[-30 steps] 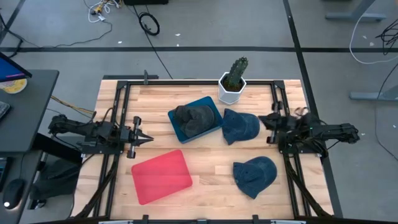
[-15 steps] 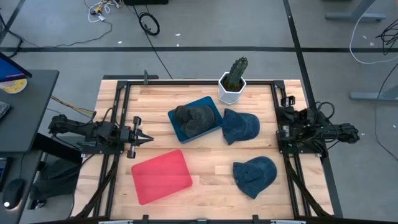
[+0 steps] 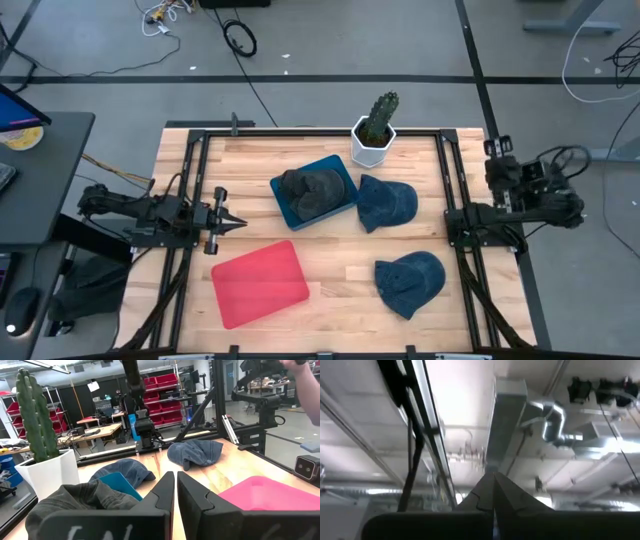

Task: Pick & Place hat
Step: Put the bottom blue cap into the pink bin

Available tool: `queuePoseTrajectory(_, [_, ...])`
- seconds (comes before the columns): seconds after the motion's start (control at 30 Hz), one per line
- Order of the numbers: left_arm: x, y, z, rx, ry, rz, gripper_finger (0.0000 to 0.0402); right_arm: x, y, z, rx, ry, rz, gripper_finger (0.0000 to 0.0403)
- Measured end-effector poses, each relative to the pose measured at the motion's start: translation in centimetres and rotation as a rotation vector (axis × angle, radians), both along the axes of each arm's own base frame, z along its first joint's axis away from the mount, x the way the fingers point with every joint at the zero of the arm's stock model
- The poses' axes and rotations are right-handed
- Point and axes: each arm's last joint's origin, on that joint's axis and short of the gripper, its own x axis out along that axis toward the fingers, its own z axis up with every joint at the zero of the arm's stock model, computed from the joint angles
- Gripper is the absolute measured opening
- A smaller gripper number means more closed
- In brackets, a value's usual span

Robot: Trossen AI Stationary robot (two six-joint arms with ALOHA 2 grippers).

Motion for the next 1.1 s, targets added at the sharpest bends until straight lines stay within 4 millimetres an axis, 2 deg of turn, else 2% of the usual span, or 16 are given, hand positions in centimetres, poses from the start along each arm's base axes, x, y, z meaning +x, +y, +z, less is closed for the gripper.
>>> queuePoseTrajectory(0.23, [0.0, 0.0, 0.0, 0.0, 0.0, 0.0, 0.0026, 0.9, -0.5, 5.4, 0.114, 0.333, -0.118, 0.0008])
queuePoseTrajectory(0.33, [0.0, 0.0, 0.0, 0.0, 0.0, -0.001, 0.0026, 1.6, -0.7, 6.6, 0.24, 0.525, -0.141, 0.0008])
queuePoseTrajectory(0.53, [0.0, 0.0, 0.0, 0.0, 0.0, -0.001, 0.0026, 2.7, -0.5, 8.3, 0.409, 0.867, -0.022, 0.0008])
queuePoseTrajectory(0.67, [0.0, 0.0, 0.0, 0.0, 0.0, 0.0, 0.0026, 3.4, -0.3, 8.8, 0.545, 1.086, 0.044, 0.0008])
queuePoseTrajectory(0.87, [0.0, 0.0, 0.0, 0.0, 0.0, -0.001, 0.0025, 4.2, -0.2, 9.1, 0.795, 1.386, 0.011, 0.0008])
queuePoseTrajectory(0.97, [0.0, 0.0, 0.0, 0.0, 0.0, -0.001, 0.0026, 4.4, 0.0, 9.0, 0.914, 1.547, 0.002, 0.0008])
queuePoseTrajectory(1.1, [0.0, 0.0, 0.0, 0.0, 0.0, -0.001, 0.0026, 5.8, 0.5, 8.3, 1.02, 1.744, -0.025, 0.0008])
